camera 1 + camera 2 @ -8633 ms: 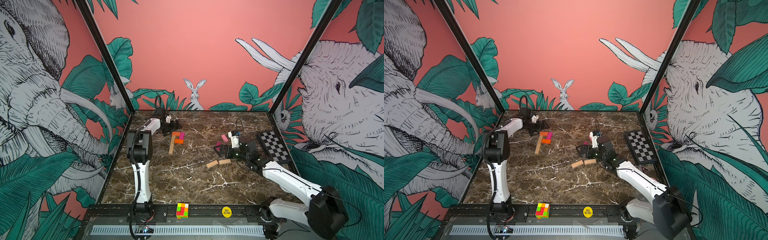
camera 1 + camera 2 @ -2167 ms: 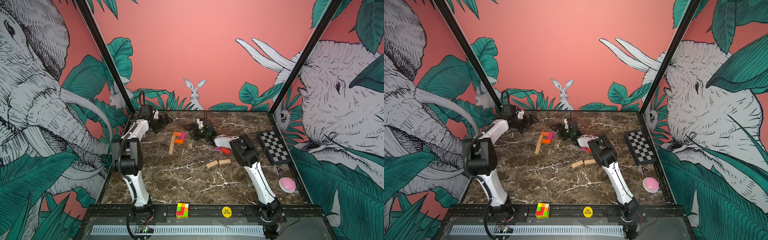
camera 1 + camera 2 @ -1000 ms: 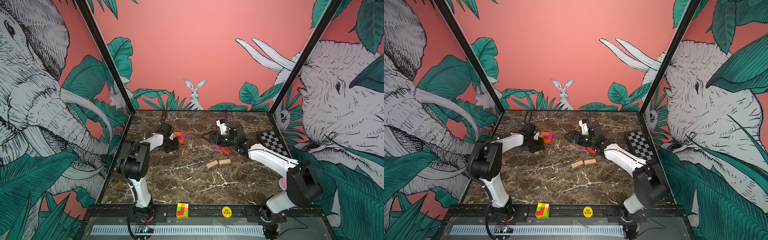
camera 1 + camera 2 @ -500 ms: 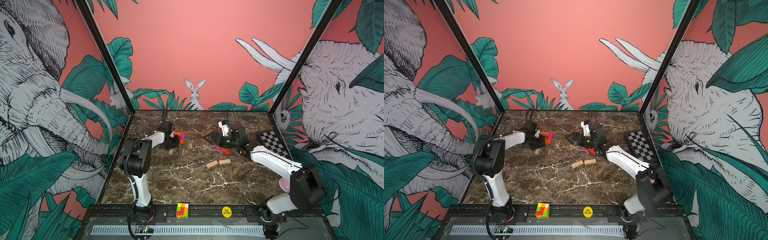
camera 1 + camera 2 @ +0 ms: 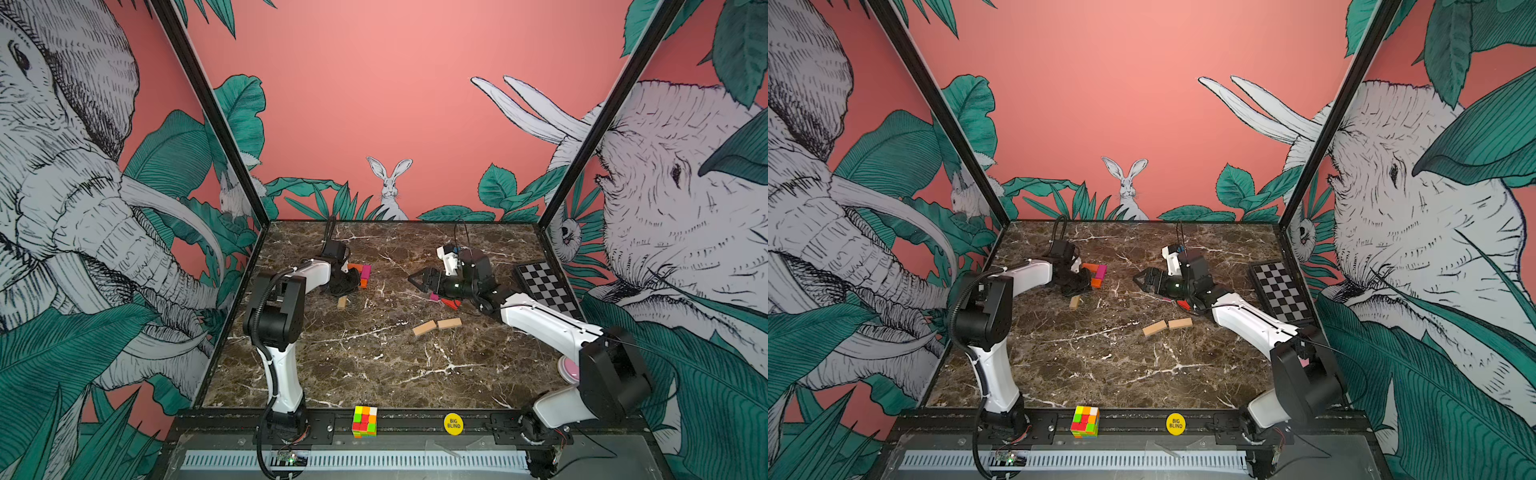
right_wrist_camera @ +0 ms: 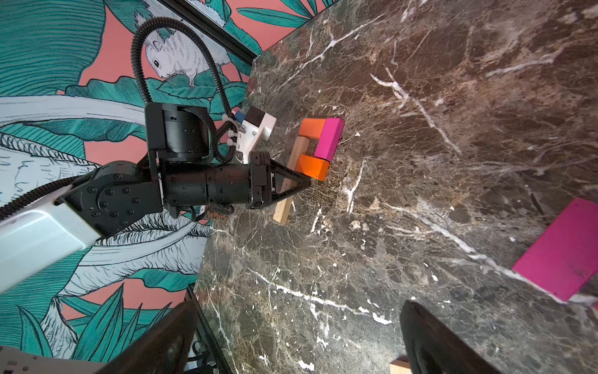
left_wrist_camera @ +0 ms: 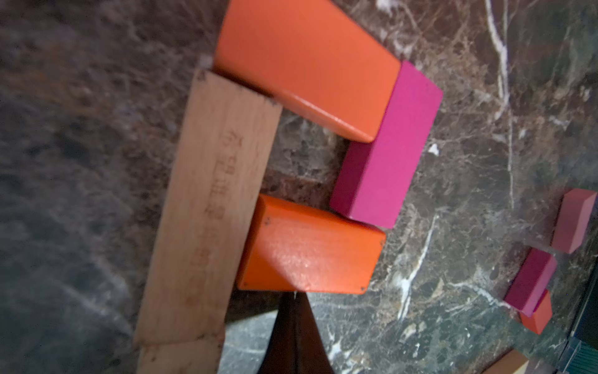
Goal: Assemble the letter p with building blocks
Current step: Adjust the building block at the center of the board.
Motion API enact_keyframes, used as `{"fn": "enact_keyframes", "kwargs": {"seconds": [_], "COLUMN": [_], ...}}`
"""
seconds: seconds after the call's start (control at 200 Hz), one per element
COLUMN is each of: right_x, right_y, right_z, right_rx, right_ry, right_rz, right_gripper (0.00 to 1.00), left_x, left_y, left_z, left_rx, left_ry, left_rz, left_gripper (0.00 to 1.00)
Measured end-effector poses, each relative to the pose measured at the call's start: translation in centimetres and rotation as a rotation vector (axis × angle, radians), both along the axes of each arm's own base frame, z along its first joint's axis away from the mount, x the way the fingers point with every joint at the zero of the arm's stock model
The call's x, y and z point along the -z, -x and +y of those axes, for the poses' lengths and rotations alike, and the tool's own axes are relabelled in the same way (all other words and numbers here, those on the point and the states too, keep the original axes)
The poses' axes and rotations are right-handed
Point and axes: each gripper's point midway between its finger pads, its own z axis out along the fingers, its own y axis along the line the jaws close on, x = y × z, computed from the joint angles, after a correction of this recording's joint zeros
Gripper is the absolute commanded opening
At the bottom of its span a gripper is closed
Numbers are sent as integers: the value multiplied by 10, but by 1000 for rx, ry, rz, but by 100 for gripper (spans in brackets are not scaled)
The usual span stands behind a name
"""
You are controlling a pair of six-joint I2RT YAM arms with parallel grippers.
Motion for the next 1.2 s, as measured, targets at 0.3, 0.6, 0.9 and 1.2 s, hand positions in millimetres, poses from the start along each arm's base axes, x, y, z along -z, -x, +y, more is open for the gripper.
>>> {"fn": "enact_keyframes", "kwargs": {"seconds": [0.3,0.6,0.9,1.2], "right_x": [3,1,-3,2], "right_y": [1,0,-1,-3], "right_z": [-1,0,2,6], "right_rx": [2,8,7,5], "right_ry": [-1,-12,-32,-58], "right_rz": [5,9,-2,15], "right_gripper": [98,98,98,98], "left_x": [-1,0,2,-6], "left_y": [-4,-4,22,67], "left_z": [-1,-2,0,8], "left_rx": [-2,-1,7,50], "left_ry": [2,4,12,6], "left_rz": [-4,-1,9,32], "left_gripper": [0,0,0,6]}}
